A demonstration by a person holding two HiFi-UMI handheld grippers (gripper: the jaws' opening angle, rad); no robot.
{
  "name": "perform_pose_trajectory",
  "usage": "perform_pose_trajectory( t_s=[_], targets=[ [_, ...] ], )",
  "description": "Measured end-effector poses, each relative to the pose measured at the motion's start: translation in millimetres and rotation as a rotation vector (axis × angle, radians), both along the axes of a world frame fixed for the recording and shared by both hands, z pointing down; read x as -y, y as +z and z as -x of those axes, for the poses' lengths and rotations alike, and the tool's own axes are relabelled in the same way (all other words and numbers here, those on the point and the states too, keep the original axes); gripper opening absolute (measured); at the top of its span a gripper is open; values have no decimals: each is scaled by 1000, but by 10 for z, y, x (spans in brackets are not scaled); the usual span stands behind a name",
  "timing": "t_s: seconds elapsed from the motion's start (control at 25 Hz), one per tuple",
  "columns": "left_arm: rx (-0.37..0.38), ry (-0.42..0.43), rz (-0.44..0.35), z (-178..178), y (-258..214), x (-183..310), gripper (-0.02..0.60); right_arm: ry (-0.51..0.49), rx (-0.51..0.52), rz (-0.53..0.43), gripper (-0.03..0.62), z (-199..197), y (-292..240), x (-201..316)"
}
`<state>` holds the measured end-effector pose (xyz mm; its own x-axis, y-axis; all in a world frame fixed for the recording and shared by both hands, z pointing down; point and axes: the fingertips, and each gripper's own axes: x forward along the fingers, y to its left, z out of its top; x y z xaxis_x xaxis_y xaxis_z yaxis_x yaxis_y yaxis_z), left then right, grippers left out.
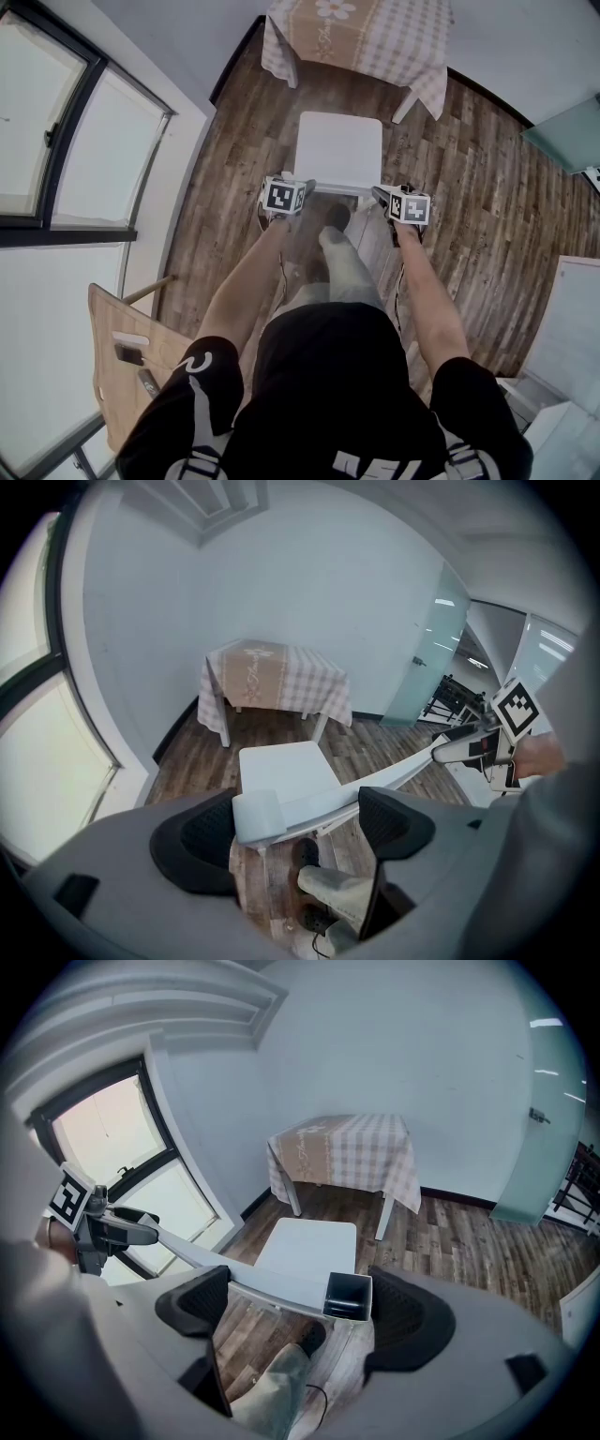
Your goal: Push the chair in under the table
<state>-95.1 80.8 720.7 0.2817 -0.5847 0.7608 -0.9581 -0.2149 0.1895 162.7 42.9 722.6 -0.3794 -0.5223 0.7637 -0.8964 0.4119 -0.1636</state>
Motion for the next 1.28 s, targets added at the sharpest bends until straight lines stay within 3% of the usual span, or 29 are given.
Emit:
perform_pose_trajectory(
  t_s=[1.28],
  targets=[
    [3,45,39,97,-1,1699,397,47,-2,25,480,81,-16,1586]
  ],
)
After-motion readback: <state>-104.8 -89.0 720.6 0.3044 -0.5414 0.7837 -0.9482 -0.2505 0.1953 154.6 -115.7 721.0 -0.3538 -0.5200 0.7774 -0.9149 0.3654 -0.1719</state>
